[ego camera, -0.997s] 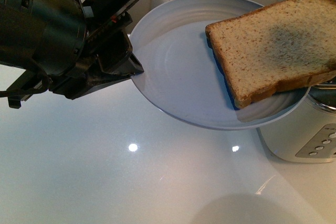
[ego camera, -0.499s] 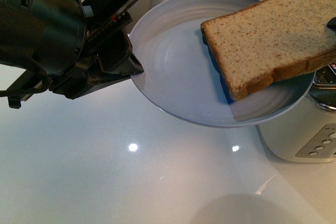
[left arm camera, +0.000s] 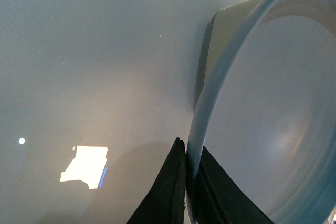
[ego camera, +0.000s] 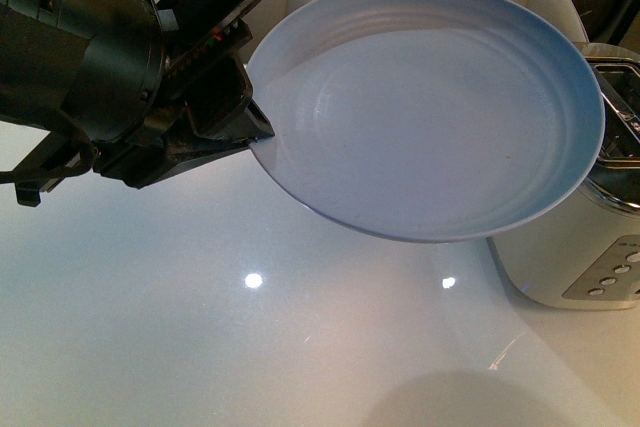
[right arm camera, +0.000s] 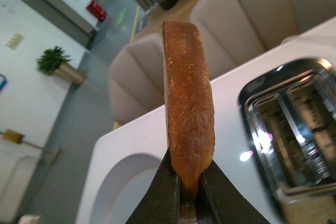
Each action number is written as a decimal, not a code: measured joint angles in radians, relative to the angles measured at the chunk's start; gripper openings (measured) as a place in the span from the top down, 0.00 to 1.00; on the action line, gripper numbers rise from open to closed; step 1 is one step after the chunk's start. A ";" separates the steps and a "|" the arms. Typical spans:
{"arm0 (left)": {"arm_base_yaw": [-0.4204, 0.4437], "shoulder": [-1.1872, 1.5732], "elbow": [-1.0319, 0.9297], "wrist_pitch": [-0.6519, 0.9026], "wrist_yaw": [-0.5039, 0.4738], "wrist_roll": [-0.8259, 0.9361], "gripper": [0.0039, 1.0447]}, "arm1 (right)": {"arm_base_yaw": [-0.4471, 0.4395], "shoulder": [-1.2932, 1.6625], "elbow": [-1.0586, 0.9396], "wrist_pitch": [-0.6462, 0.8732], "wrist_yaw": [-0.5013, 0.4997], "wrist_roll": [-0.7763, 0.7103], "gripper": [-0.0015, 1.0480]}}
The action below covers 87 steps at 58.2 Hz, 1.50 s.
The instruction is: Left arm holds plate, right arm toasts bread
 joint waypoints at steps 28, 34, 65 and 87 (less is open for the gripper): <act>0.000 0.000 0.000 0.000 0.000 0.000 0.97 | -0.020 0.337 0.035 0.199 0.142 -0.390 0.97; 0.000 0.000 0.000 0.000 0.000 0.000 0.97 | -0.013 0.393 0.049 0.221 0.158 -0.408 0.97; 0.000 0.000 0.000 0.000 0.000 0.000 0.97 | 0.024 0.549 0.080 0.286 0.214 -0.438 0.97; 0.000 0.000 0.000 0.000 0.000 0.000 0.97 | 0.029 0.621 0.080 0.329 0.224 -0.439 0.97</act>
